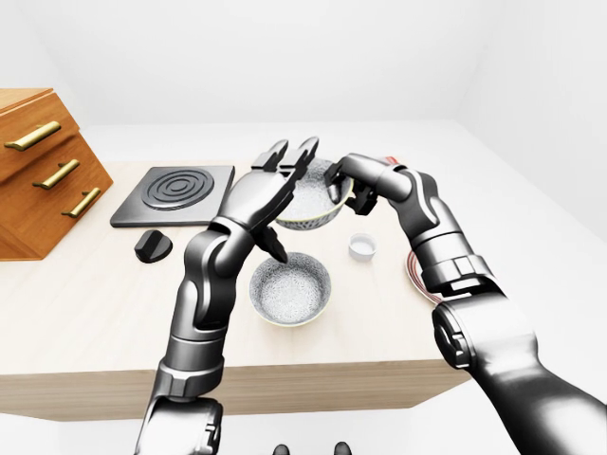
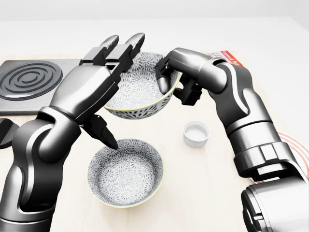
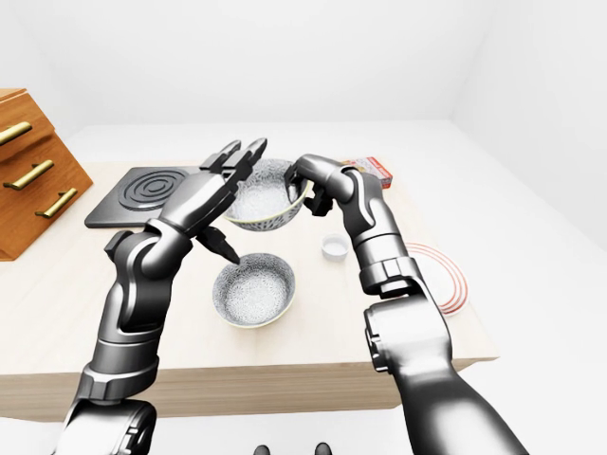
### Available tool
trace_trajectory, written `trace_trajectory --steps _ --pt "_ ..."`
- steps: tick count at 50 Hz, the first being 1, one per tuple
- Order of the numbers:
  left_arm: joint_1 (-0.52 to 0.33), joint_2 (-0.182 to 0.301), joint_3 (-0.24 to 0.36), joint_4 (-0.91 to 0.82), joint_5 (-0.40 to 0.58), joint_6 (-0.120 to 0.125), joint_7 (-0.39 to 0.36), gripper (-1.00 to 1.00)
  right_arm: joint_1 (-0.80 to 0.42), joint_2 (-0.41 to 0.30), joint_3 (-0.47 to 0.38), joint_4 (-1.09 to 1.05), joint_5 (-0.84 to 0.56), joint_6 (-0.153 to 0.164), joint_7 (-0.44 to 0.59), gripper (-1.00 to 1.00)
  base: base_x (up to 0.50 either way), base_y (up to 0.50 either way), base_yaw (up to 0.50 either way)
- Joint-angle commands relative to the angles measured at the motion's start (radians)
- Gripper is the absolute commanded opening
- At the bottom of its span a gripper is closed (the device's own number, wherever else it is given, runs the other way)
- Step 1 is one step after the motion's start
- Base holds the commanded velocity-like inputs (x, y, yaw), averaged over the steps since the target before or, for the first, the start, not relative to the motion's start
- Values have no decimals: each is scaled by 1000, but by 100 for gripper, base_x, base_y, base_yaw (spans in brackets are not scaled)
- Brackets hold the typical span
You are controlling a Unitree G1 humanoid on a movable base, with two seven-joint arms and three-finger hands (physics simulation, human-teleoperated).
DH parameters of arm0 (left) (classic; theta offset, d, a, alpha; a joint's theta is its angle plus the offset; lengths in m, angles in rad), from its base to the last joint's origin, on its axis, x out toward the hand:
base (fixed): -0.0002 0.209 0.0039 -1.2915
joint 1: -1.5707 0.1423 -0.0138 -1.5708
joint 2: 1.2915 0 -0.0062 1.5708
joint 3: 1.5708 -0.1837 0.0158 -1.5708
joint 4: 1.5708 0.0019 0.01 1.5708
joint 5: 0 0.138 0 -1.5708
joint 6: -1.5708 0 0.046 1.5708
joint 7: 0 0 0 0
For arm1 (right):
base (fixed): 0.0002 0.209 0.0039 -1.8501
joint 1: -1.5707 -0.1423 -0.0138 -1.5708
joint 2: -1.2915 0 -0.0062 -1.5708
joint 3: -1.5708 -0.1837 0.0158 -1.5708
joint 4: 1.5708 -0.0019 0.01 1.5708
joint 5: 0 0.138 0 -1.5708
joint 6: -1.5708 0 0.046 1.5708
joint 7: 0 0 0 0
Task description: Pick the akita bowl from table center and place it on the plate.
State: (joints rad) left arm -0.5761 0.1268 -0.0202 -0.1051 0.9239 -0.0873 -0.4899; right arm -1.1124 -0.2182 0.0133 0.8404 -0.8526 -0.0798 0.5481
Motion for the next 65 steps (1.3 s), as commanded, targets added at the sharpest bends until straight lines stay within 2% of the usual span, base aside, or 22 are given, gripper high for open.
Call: trace_trajectory --steps 1,4,5,6,7,9,10,15,17,21,25,30,33,65 --pt "2 -40 15 -46 -101 0 -45 100 -14 2 -13 29 171 19 -27 -100 0 0 0" --pt "-1 -62 30 -99 -199 0 -81 100 -7 -1 -15 24 175 21 -26 -100 0 0 0" --pt "-10 -72 50 -112 -250 35 -91 100 0 -4 -17 14 177 23 -22 -100 0 0 0" --pt "-24 -77 70 -113 -291 114 -76 100 9 -7 -19 0 178 27 -19 -100 0 0 0" --pt "-40 -75 86 -104 -335 175 -52 100 15 -9 -20 -10 180 32 -16 -100 0 0 0" --pt "-65 -75 120 -110 -470 175 -8 100 26 -12 -23 -26 183 38 -14 -100 0 0 0" --pt "-97 -50 166 -52 -557 175 46 100 43 -17 -25 -50 185 45 -6 -100 0 0 0" --pt "-167 61 229 139 -837 175 224 100 86 -32 -31 -116 186 64 15 -100 0 0 0" --pt "-166 90 215 158 -891 175 260 100 93 -34 -32 -127 186 66 19 -100 0 0 0" --pt "-133 134 216 167 -980 175 328 100 134 -54 -48 -207 194 96 40 -100 0 0 0" --pt "-95 157 208 104 -1006 175 353 100 178 -69 -62 -290 202 129 59 -100 0 0 0" --pt "-36 152 200 10 -1012 175 368 100 252 -92 -79 -408 209 166 87 -100 0 0 0" --pt "-6 138 186 -33 -999 175 367 100 290 -107 -92 -464 209 167 103 -100 0 0 0" --pt "0 127 192 -46 -991 175 363 100 308 -118 -98 -498 216 167 109 -100 0 0 0"
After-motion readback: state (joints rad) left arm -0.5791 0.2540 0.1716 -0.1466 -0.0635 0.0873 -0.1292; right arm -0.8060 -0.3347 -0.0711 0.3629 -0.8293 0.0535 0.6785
